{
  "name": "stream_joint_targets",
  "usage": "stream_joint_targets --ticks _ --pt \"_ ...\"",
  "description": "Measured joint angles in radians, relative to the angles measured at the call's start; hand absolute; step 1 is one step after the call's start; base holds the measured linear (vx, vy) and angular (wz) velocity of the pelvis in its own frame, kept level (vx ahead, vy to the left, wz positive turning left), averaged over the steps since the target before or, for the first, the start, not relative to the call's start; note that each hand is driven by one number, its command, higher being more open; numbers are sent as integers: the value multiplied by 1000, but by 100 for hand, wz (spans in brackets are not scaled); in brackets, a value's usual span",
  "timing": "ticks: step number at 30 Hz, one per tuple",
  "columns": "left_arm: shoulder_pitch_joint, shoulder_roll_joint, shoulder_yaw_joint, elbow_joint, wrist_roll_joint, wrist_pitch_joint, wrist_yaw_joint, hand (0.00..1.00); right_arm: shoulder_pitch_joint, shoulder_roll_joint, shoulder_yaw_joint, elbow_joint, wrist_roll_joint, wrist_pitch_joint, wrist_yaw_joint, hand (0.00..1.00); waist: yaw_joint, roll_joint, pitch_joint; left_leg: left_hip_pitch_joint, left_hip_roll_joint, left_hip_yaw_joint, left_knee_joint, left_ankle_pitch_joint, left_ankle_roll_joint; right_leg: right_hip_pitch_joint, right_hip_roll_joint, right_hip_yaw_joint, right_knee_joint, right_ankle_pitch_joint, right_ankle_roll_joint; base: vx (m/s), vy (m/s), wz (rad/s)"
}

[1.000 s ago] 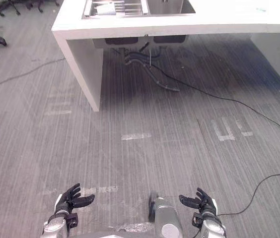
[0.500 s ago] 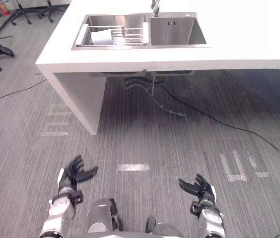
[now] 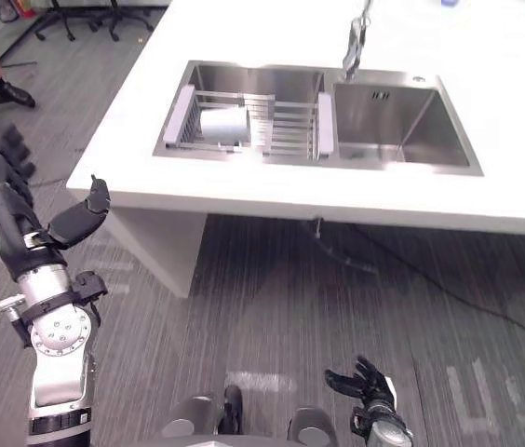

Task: Walk over to the sink, pick up the cup, carry it to the dishwasher, place the cup inside the dishwasher, then close the dishwasher door

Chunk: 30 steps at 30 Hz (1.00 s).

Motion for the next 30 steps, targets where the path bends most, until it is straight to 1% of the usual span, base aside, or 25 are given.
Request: stream_joint_targets --ticks 1,2,3,4,5,6,7,8,9,10,11,12,13,14,15,16,17,18,19,20,21,23,26,30 --pt "0 6 -3 1 9 0 -1 90 -1 3 1 0 -1 -1 5 90 -5 2 -1 26 7 -6 -11 -5 -6 -27 6 -6 -37 -7 -13 482 -159 28" --pt "0 20 -17 4 17 0 -2 90 -1 6 5 -1 -4 -1 11 90 -18 8 -2 78 30 -19 -29 -22 -24 -77 33 -9 -139 -11 -23 499 -200 32" --pt "-4 38 -23 16 17 -1 -7 90 4 6 11 -1 -4 -2 15 90 -31 20 -11 108 56 -36 -40 -43 -47 -118 71 4 -276 7 -28 502 -220 38" --pt "-9 53 -32 27 18 -1 -10 90 7 6 11 -2 -4 -2 17 90 -39 13 -21 119 65 -48 -40 -55 -61 -128 89 21 -367 41 -28 522 -253 70" --pt "-30 98 -61 67 23 -2 -25 90 39 0 12 -4 -5 -3 20 90 -59 0 -31 138 63 -77 -25 -88 -98 -113 103 51 -506 220 -40 552 -269 80" --pt "-41 111 -93 121 46 -3 -56 90 55 -33 11 8 -6 0 21 90 -68 43 -43 147 115 -91 10 -110 -110 -86 132 32 -483 241 -71 552 -249 68" --pt "-44 124 -104 131 51 3 -75 90 58 -43 10 5 -7 3 20 90 -63 53 -50 142 127 -94 29 -102 -116 -82 141 32 -478 225 -84 551 -244 28" --pt "-67 152 -137 138 54 5 -103 90 69 -55 10 -15 -6 5 20 90 -57 55 -51 128 136 -96 85 -78 -140 -66 146 19 -466 182 -99 517 -256 22" --pt "-100 157 -169 143 54 5 -136 90 85 -66 11 -37 -6 6 24 90 -61 66 -45 97 155 -116 179 -65 -160 -30 152 -6 -477 164 -110 507 -272 46" --pt "-133 159 -204 149 54 5 -165 90 98 -73 12 -55 -5 6 30 90 -67 74 -39 44 180 -123 330 -33 -174 25 160 -29 -509 156 -121 446 -244 48" --pt "-164 171 -249 151 54 4 -201 90 114 -71 14 -84 -4 8 31 90 -59 74 -39 -24 219 -108 516 -18 -169 109 175 -33 -563 150 -130 326 -162 27" --pt "-177 184 -273 151 54 1 -212 90 125 -69 13 -105 -3 8 31 90 -54 74 -40 -45 232 -97 571 -26 -169 148 180 -35 -590 149 -132 434 -189 6" --pt "-204 212 -321 143 54 -12 -242 90 147 -69 13 -161 0 3 32 90 -51 71 -49 -101 253 -61 607 -53 -159 210 180 -39 -643 149 -132 327 -124 -1" --pt "-220 224 -345 129 55 -18 -255 90 150 -71 12 -183 2 -5 34 90 -50 67 -51 -136 261 -45 569 -61 -146 226 178 -38 -666 149 -132 346 -89 -6" --pt "-242 240 -370 117 59 -36 -280 90 145 -71 11 -190 3 -10 34 90 -39 72 -59 -161 260 -21 461 -63 -134 236 173 -30 -678 149 -132 227 9 -9" --pt "-254 251 -384 117 67 -45 -291 90 141 -72 11 -188 3 -9 34 90 -36 75 -62 -170 256 -13 395 -61 -130 238 171 -29 -684 149 -132 205 42 -8" --pt "-273 269 -408 119 76 -56 -306 90 136 -73 13 -184 3 -8 36 90 -36 79 -65 -181 238 -12 282 -40 -126 240 169 -29 -688 145 -124 174 84 0" --pt "-289 282 -435 129 83 -63 -328 90 137 -75 13 -175 3 -8 42 90 -38 98 -76 -180 219 -31 121 114 -119 239 180 -27 -686 131 -101 173 119 1" --pt "-291 290 -446 138 95 -67 -339 90 132 -71 13 -156 2 -7 45 90 -41 106 -84 -172 218 -40 91 110 -152 240 185 -25 -683 124 -94 206 117 5" --pt "-294 309 -473 174 97 -72 -359 90 123 -47 13 -121 2 0 44 90 -45 80 -90 -144 191 -38 43 125 -152 238 166 -18 -674 117 -87 169 88 3" --pt "-293 326 -497 209 98 -68 -377 90 129 -30 13 -116 2 4 47 90 -45 60 -91 -126 169 -27 4 138 -145 235 147 -13 -672 108 -77 127 58 5" --pt "-294 354 -529 264 99 -54 -405 90 132 -21 14 -112 2 4 52 90 -46 48 -89 -107 146 -17 -44 156 -136 231 127 -4 -673 105 -72 76 69 1" --pt "-293 393 -557 346 114 -42 -445 90 128 -21 15 -86 1 4 54 90 -48 42 -89 -74 123 -5 -118 187 -129 231 113 11 -688 106 -68 40 43 -2" --pt "-293 454 -570 447 121 -41 -476 90 116 -23 34 -56 -7 4 62 90 -60 36 -91 -46 120 -5 -206 230 -137 228 117 8 -708 111 -63 6 -18 1"
